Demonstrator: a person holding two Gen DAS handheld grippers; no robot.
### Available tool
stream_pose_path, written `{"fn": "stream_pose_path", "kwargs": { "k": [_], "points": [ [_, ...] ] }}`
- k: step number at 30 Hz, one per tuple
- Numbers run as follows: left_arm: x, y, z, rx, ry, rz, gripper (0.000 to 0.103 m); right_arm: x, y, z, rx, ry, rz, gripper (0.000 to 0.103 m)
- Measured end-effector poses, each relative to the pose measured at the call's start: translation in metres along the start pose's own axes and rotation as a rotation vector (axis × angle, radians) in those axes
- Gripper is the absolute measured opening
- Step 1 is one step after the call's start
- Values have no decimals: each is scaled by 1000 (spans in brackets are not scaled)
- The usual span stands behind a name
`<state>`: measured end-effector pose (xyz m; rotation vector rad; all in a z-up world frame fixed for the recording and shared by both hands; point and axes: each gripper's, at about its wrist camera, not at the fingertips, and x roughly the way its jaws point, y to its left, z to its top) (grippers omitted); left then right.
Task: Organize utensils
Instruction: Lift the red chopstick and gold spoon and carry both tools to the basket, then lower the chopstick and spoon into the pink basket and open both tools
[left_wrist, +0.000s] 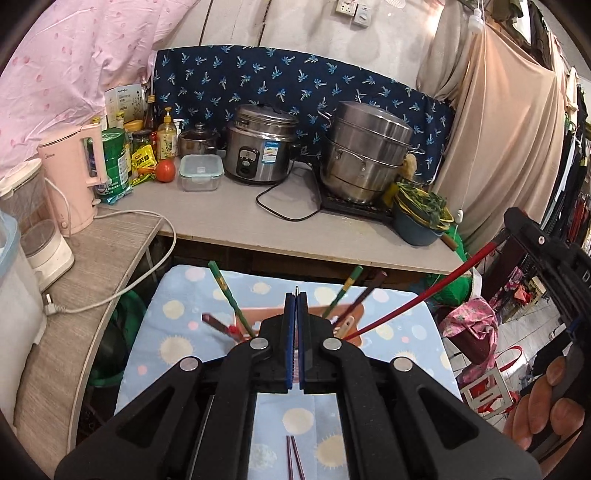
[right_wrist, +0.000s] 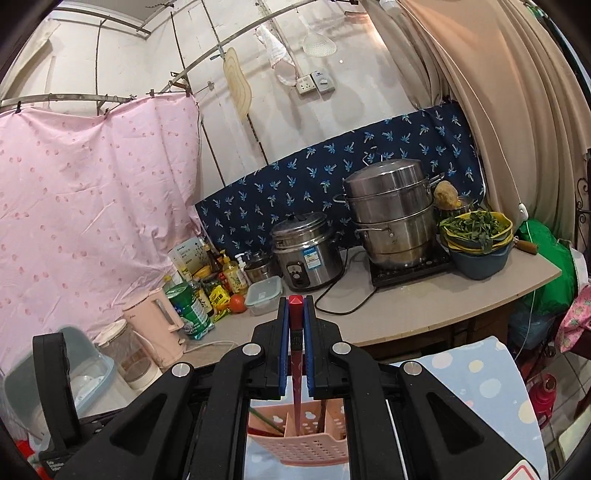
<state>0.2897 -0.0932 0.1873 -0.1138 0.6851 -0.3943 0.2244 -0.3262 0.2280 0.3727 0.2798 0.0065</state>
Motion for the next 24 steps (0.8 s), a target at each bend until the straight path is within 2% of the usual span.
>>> {"fn": "stream_pose_path", "kwargs": {
  "k": [4, 11, 18, 24],
  "points": [
    [22, 3, 4, 0, 15, 15, 0, 29, -3, -6, -10, 33, -12, 7],
    [55, 10, -1, -2, 51, 27, 1, 68, -11, -35, -19, 124, -22, 7],
    [76, 17, -8, -8, 77, 42, 1, 87, -13, -57, -31, 182, -25, 7],
    [83, 15, -9, 2, 66, 62, 1, 97, -15, -69, -37, 224, -27, 7]
  ]
}}
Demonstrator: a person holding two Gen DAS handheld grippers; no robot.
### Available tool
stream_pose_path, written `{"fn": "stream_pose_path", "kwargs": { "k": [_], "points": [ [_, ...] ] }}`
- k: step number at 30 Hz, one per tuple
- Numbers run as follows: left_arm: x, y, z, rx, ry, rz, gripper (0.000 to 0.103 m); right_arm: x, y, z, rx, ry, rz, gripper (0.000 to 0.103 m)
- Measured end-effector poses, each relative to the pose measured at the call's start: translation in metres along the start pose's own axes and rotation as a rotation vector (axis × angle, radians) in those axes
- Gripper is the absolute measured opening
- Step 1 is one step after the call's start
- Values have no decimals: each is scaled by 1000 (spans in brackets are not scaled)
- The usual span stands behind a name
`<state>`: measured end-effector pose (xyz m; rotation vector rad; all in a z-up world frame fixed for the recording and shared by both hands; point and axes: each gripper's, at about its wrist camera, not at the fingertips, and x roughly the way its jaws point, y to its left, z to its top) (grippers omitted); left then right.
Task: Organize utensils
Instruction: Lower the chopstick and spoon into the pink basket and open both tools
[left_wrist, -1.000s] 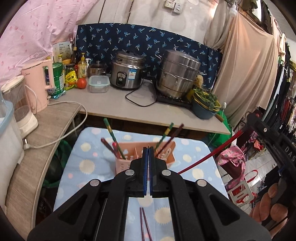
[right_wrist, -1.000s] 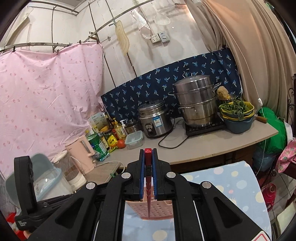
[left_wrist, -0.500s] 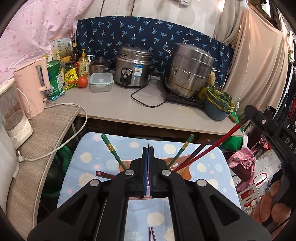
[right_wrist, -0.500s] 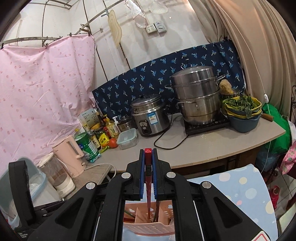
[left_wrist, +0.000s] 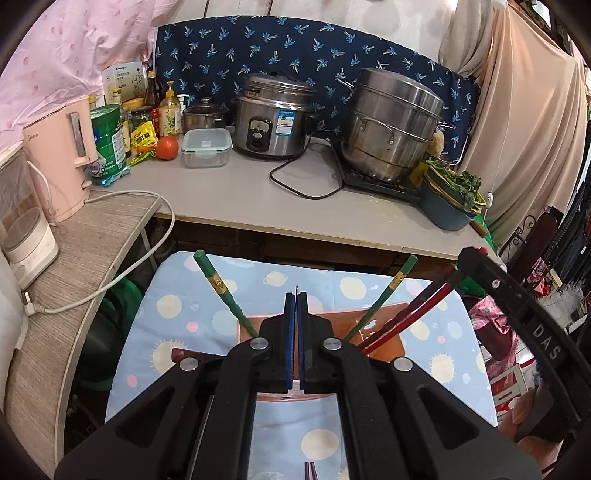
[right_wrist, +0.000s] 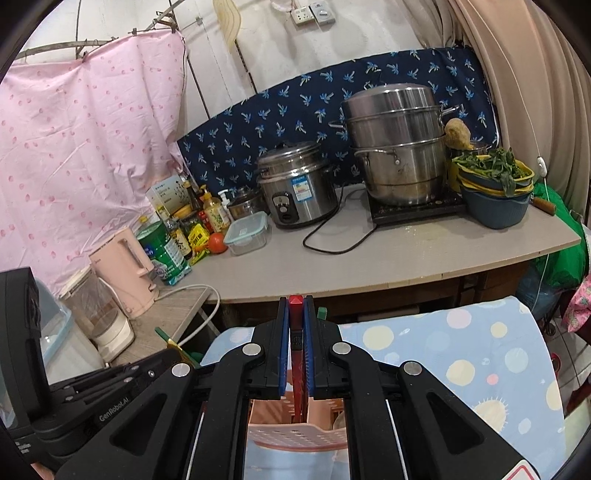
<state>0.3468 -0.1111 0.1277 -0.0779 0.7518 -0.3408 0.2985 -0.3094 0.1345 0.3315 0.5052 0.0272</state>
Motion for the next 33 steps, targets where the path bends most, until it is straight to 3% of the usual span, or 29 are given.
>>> {"fn": "stream_pose_path", "kwargs": {
  "k": [4, 18, 23, 33],
  "points": [
    [-1, -2, 2, 0, -18, 3, 2, 1, -1, -3, -2, 8, 1, 12],
    [-27, -3, -10, 20, -35, 27, 3, -32, -1, -24, -24, 17, 9, 13],
    [-43, -4, -28, 25, -21, 28, 11, -53, 3, -42, -20, 40, 26, 13],
    [-64, -12, -89, 59, 53, 25, 12, -96, 6, -108, -4, 132, 41, 13]
  ]
}}
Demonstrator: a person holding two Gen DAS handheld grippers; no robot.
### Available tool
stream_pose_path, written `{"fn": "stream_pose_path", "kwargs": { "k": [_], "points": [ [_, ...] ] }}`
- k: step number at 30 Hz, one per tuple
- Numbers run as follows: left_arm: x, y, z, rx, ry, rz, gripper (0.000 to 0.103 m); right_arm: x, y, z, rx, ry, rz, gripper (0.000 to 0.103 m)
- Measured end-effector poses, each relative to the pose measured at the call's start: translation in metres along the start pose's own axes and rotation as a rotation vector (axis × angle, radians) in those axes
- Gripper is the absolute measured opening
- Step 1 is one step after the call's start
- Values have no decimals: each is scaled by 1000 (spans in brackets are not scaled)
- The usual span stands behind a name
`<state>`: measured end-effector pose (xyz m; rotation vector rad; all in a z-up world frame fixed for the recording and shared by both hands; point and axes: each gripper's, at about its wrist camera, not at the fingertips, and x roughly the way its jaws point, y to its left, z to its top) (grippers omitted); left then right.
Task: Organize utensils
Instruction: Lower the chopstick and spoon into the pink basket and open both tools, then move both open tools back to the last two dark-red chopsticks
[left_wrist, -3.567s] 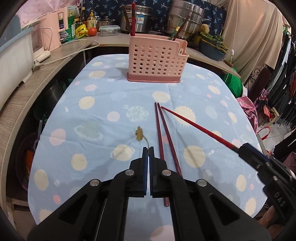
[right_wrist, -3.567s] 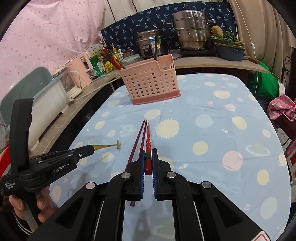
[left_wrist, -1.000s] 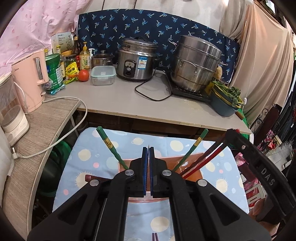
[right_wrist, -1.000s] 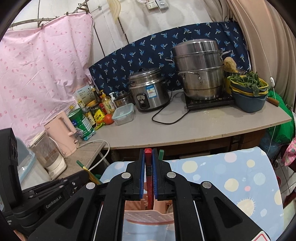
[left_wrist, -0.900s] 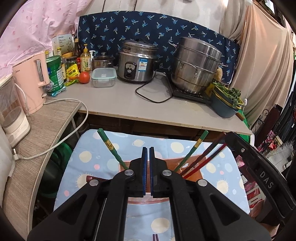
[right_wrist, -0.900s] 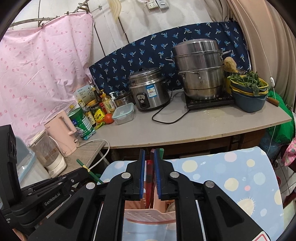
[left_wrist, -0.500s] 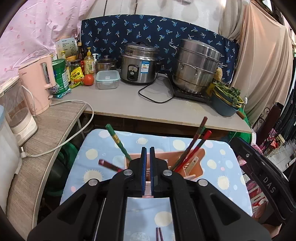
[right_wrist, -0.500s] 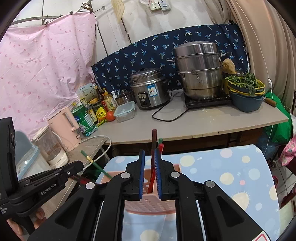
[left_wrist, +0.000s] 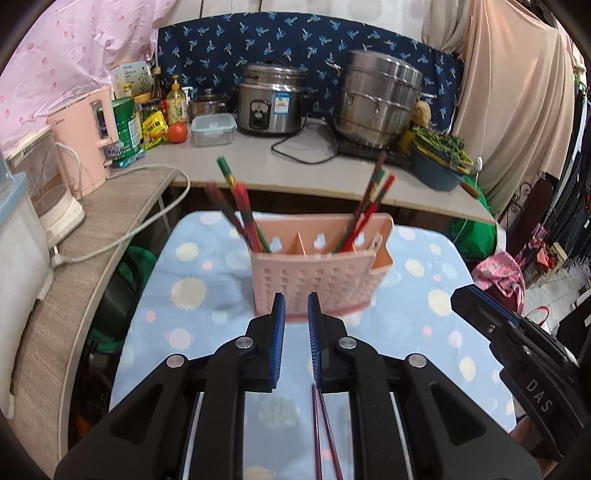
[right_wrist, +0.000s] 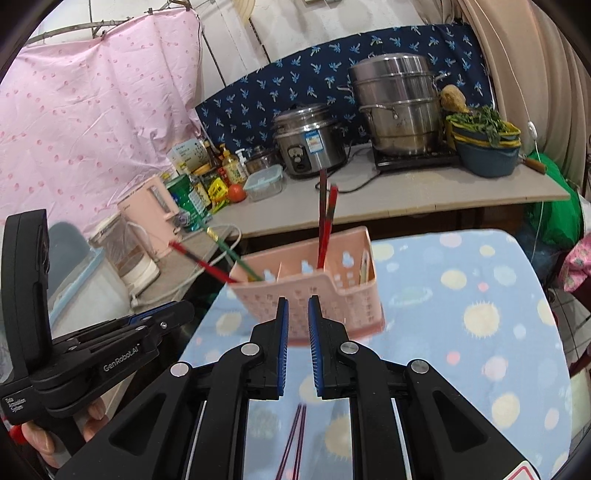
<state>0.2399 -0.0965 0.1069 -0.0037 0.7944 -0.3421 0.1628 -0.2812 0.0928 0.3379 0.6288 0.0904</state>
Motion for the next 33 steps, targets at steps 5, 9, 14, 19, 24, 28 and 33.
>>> {"fn": "stream_pose_path", "kwargs": {
  "k": [5, 9, 14, 19, 24, 28, 33],
  "points": [
    [-3, -1, -44, 13, 44, 5, 13, -11, -4, -49, 30, 68, 12, 13],
    [0, 1, -82, 21, 96, 4, 13, -17, -7, -83, 46, 123, 5, 13],
    [2, 5, -114, 21, 130, 15, 13, -22, -7, -114, 35, 163, -21, 13],
    [1, 10, -139, 5, 153, 26, 13, -25, -5, -140, 5, 184, -52, 18],
    [-2, 11, -159, 16, 157, 57, 27, -27, -4, -162, -19, 211, -69, 22],
    [-3, 12, -171, 23, 163, 71, 31, -27, -3, -179, -32, 240, -70, 24],
    [-4, 12, -189, 31, 179, 81, 41, -29, 3, -199, -47, 266, -68, 26]
  ]
}}
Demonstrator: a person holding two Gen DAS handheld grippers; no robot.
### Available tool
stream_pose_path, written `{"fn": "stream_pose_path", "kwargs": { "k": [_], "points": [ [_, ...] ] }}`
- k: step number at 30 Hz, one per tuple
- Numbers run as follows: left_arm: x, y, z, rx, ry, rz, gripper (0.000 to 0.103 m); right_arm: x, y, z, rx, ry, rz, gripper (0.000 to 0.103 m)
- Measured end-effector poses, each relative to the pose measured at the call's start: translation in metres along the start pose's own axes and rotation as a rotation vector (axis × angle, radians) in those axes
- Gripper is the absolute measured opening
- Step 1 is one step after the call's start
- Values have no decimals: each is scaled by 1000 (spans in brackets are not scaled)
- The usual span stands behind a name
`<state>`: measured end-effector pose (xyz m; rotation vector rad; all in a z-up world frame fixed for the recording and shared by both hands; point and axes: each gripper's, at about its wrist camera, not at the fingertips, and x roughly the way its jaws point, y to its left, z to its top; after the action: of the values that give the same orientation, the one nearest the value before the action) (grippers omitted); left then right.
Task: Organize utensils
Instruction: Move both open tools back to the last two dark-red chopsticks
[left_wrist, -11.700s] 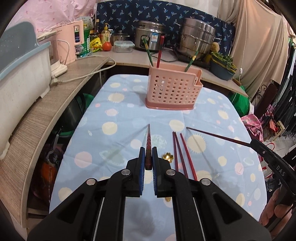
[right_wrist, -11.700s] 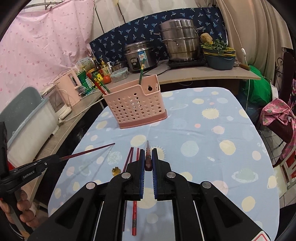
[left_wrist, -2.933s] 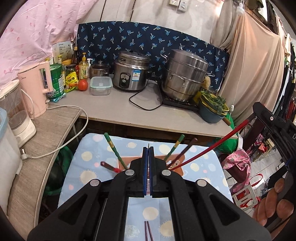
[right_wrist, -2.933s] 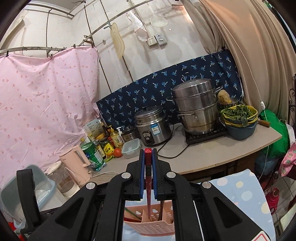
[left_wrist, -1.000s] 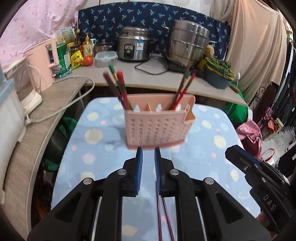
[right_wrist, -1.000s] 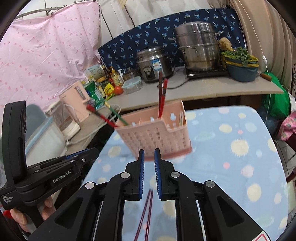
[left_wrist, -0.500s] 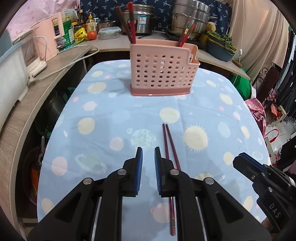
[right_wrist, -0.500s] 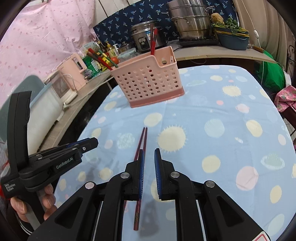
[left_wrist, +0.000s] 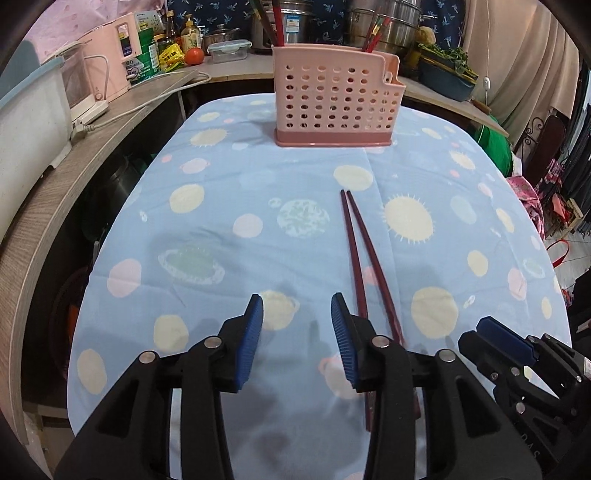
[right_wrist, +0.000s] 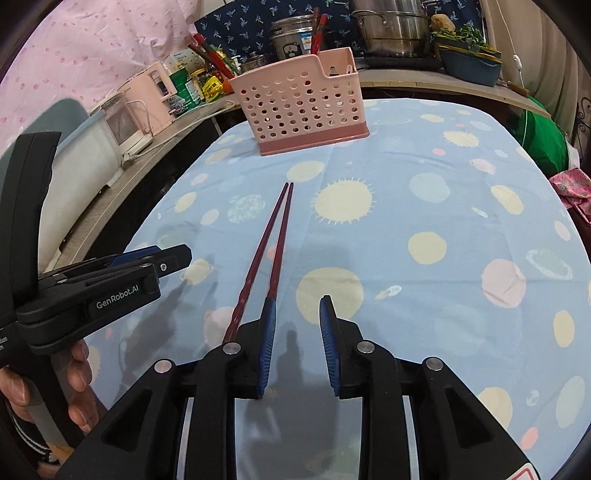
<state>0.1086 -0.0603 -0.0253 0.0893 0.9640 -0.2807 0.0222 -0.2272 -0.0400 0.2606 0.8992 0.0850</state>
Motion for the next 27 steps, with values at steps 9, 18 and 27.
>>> {"fn": "stream_pose_path", "kwargs": {
  "k": [9, 18, 27],
  "points": [
    [5, 1, -29, 12, 43, 7, 48, 9, 10, -20, -21, 33, 5, 29],
    [5, 2, -43, 19, 59, 12, 52, 19, 24, -30, -58, 48, 4, 29],
    [5, 3, -47, 16, 65, 8, 57, 25, 29, -37, -105, 45, -45, 23]
  ]
}}
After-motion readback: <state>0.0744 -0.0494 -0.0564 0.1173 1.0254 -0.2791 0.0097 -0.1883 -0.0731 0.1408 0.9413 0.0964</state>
